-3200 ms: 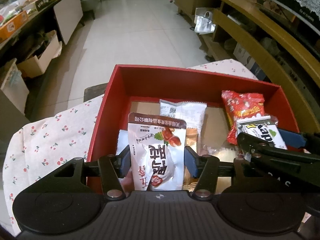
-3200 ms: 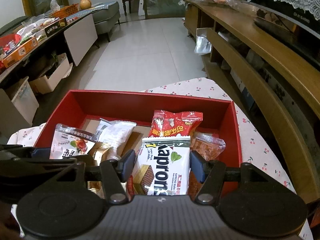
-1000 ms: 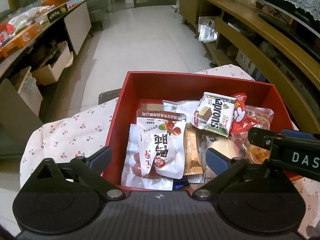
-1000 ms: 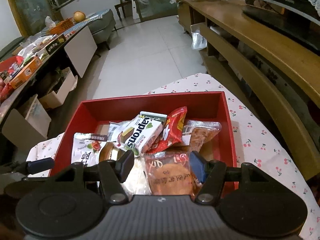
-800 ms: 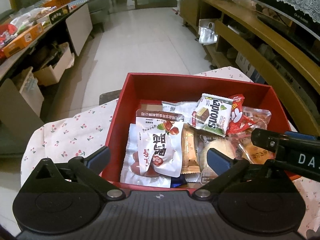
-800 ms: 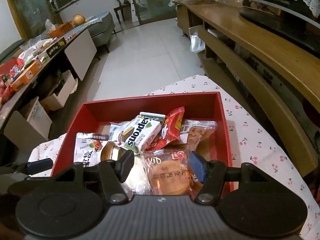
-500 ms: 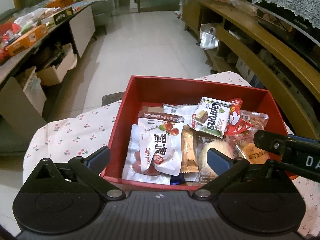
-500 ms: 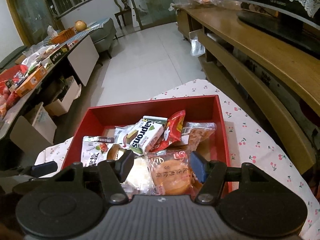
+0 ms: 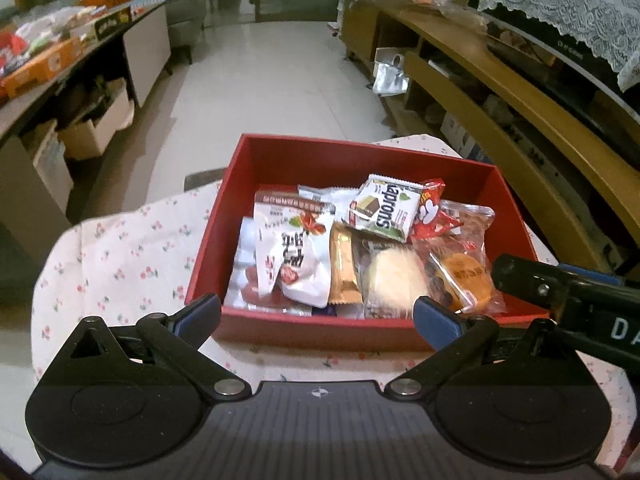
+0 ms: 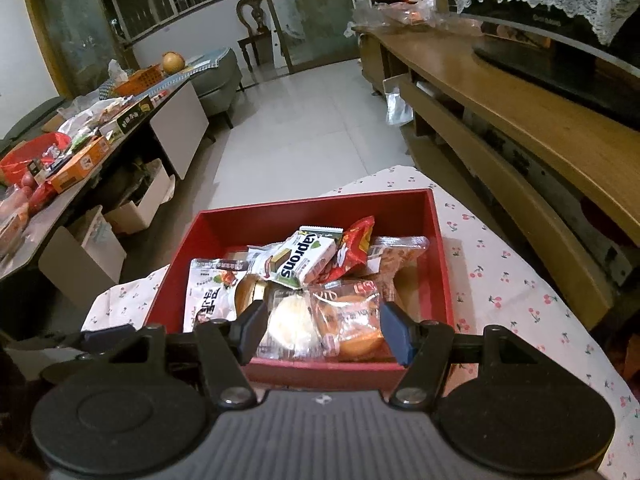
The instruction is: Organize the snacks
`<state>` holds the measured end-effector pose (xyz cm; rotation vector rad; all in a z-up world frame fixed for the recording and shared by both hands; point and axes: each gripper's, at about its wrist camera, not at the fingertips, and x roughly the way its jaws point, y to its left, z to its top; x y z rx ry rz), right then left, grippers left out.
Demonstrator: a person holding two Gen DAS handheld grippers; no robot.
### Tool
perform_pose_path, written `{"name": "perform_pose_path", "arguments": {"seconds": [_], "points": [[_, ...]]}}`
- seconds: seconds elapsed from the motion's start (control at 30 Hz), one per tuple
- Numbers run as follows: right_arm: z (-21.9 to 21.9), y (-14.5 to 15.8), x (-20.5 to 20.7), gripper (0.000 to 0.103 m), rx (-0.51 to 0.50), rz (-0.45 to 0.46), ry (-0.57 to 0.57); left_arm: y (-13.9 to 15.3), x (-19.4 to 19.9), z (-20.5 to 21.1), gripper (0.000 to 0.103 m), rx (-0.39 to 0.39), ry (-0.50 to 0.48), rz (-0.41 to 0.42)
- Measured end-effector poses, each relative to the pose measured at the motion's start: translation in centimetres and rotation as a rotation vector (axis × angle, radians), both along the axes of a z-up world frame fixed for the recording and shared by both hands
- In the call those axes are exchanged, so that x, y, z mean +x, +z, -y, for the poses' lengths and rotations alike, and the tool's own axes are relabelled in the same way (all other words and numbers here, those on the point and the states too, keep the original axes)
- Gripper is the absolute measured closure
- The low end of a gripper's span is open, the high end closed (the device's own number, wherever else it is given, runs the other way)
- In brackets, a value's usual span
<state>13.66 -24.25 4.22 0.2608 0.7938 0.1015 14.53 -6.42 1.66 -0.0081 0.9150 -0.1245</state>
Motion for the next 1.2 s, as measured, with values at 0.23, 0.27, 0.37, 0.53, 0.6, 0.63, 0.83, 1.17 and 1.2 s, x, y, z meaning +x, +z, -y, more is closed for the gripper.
{"name": "perform_pose_path", "arguments": {"seconds": [0.23, 0.27, 0.37, 0.53, 0.6, 0.63, 0.83, 1.17, 1.2], "points": [[0.8, 0.0, -2.0, 0.031, -0.028, 0.010, -0.033, 0.1, -1.5, -0.9, 0.000, -0.015, 0.039, 0.000], [0.8, -0.1, -2.3, 0.031, -0.037, 0.007, -0.035, 0.2, -1.8, -1.0, 0.000, -0.021, 0.046, -0.001], [0.8, -0.4, -3.1, 0.031, -0.043, -0.006, -0.029, 0.2, -2.5, -1.2, 0.000, -0.017, 0.058, 0.012], [0.7, -0.8, -4.5, 0.031, -0.045, -0.014, -0.021, 0.0, -3.8, -1.1, 0.000, 0.016, 0.060, 0.026], [0.5, -1.1, -5.0, 0.030, -0.049, -0.026, -0.018, -0.3, -4.4, -1.1, 0.000, 0.029, 0.060, 0.021], [0.4, -1.2, -5.3, 0.030, -0.053, -0.032, -0.017, -0.5, -4.8, -1.1, 0.000, 0.038, 0.061, 0.017], [-0.1, -2.5, -6.9, 0.030, -0.089, -0.085, -0.008, -1.0, -6.6, -1.4, 0.000, 0.057, 0.066, -0.008], [-0.6, -3.0, -9.8, 0.029, -0.089, -0.097, -0.003, -1.1, -9.7, -1.7, 0.000, 0.054, 0.056, -0.017], [-0.7, -3.0, -10.1, 0.028, -0.085, -0.096, -0.003, -1.2, -10.0, -1.7, 0.000, 0.057, 0.053, -0.017]]}}
